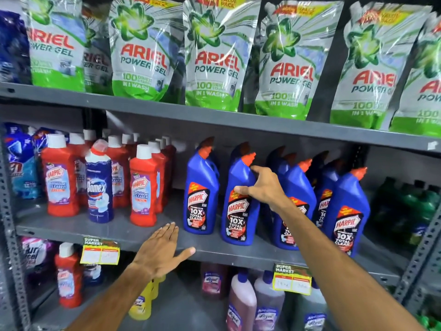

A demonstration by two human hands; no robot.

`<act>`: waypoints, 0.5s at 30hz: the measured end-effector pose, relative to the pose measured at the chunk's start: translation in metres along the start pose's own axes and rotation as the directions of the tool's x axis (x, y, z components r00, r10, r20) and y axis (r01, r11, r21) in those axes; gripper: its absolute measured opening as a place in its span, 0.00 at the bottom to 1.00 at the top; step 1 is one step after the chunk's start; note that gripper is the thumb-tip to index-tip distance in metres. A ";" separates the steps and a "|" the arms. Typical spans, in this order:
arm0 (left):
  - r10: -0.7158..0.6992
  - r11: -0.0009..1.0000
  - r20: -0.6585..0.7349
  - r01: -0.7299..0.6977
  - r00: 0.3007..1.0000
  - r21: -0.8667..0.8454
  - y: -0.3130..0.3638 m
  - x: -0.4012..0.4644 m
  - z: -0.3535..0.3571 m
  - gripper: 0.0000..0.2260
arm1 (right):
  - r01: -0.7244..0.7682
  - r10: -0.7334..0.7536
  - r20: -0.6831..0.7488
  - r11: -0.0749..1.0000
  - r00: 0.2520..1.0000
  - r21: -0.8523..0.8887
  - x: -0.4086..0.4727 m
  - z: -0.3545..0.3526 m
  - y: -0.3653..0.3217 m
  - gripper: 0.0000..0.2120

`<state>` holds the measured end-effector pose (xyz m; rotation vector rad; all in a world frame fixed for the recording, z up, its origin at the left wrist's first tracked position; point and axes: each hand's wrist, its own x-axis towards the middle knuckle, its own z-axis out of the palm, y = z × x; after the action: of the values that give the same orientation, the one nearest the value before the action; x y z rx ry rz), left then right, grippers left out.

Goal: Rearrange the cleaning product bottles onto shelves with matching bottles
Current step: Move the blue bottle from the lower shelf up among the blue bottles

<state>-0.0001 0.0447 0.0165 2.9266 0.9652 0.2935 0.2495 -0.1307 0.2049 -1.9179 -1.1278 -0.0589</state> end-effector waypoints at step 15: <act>-0.004 1.000 -0.044 0.005 0.999 0.010 0.002 -0.003 0.001 0.55 | -0.105 0.079 0.083 0.921 0.993 0.375 -0.054 0.049 0.091 0.42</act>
<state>-0.0015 0.0410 0.0153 2.9383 0.9818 0.3545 0.2661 -0.1506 0.0913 -1.6300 -1.0056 0.2603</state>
